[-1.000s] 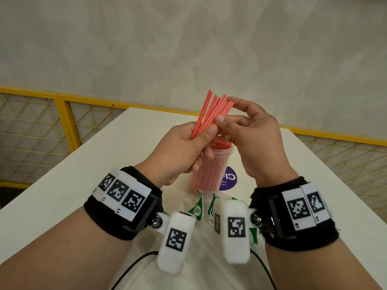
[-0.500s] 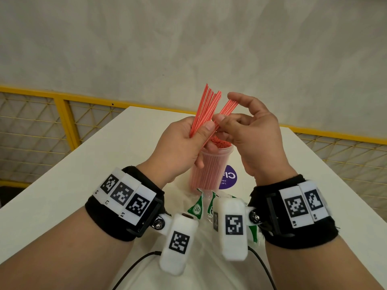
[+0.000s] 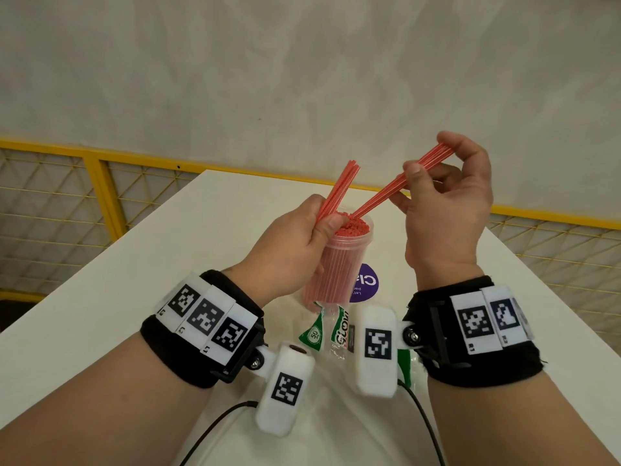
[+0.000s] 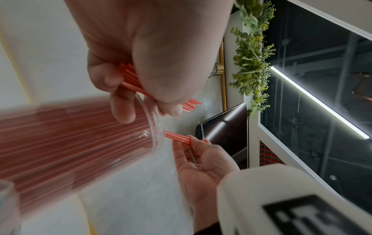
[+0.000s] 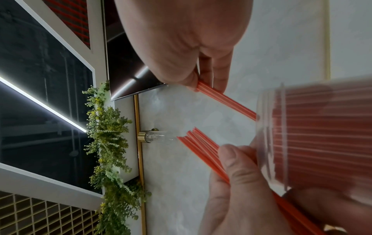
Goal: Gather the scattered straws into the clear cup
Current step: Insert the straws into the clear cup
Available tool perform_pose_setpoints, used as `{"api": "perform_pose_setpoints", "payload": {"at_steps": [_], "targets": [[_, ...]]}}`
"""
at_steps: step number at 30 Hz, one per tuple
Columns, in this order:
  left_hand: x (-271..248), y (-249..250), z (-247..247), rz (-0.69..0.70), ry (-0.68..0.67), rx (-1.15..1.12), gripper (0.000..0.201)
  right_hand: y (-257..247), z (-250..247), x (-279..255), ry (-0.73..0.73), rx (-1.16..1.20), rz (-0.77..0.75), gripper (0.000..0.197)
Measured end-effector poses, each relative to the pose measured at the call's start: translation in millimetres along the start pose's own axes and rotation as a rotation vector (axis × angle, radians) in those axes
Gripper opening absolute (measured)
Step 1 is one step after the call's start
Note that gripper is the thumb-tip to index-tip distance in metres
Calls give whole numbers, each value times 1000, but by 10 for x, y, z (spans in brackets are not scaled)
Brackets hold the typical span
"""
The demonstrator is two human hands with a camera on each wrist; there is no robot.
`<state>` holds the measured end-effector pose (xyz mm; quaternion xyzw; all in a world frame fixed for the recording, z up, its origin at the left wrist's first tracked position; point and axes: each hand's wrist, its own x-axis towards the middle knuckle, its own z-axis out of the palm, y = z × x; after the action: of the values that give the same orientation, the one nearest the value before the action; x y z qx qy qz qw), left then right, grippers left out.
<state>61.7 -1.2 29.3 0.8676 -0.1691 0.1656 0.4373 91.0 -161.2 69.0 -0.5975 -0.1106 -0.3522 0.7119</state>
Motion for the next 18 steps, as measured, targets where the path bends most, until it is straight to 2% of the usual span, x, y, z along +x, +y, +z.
{"api": "perform_pose_setpoints", "payload": {"at_steps": [8, 14, 18], "targets": [[20, -26, -15, 10, 34, 23, 27, 76, 69, -71, -57, -15, -16, 38], [18, -30, -14, 13, 34, 28, 26, 130, 70, -88, -83, -130, -57, 41], [16, -15, -11, -12, 47, -35, 25, 178, 81, -119, -207, -234, -63, 39]]}}
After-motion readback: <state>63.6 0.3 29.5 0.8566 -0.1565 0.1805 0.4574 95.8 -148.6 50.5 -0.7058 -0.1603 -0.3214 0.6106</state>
